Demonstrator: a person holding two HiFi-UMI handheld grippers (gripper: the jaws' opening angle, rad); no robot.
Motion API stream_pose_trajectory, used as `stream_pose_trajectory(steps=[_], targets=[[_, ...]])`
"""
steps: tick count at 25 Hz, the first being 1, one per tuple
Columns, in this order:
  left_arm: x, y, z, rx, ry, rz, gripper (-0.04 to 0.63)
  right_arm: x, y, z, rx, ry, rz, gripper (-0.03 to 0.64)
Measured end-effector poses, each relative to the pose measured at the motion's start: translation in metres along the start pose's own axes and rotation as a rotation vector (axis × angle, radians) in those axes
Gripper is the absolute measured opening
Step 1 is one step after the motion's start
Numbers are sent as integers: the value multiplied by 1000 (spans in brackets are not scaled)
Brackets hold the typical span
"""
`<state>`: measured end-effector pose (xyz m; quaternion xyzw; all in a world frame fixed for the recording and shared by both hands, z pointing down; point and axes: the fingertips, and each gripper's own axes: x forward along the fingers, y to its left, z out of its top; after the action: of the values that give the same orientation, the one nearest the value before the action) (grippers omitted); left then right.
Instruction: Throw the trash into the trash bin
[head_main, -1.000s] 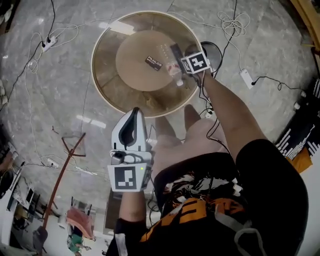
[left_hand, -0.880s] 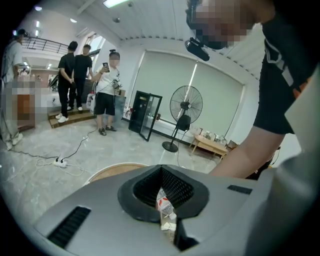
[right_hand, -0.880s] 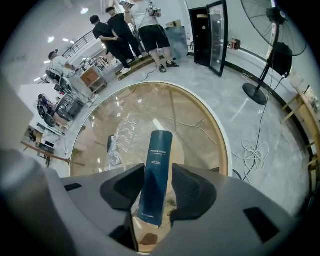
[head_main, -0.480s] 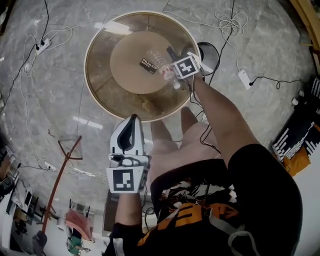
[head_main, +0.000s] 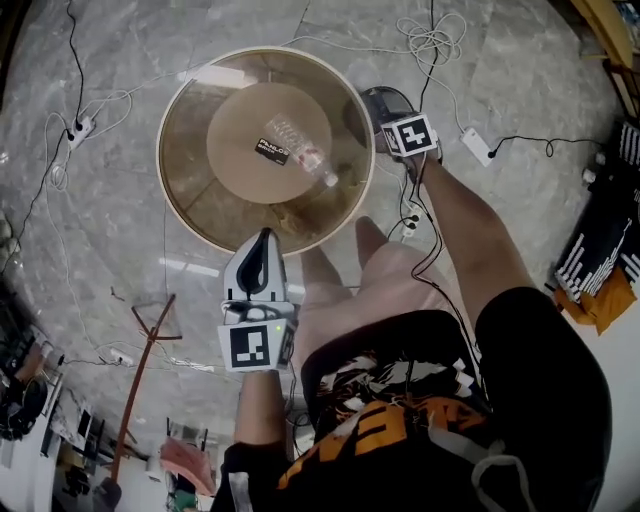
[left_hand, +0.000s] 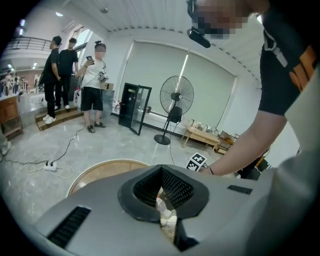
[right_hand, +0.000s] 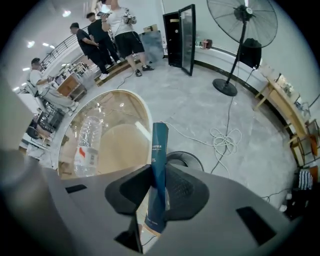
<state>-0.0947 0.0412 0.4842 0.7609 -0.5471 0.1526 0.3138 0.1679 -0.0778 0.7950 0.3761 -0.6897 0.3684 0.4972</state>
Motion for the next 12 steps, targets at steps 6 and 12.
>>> stream_pose_trajectory(steps=[6,12], targets=[[23,-30,10,72,39,-33,23,-2,-55,-34,76,14,-33,105],[44,-58,10,115,60,-42,23,2,-73,-40,189,-55,2,254]])
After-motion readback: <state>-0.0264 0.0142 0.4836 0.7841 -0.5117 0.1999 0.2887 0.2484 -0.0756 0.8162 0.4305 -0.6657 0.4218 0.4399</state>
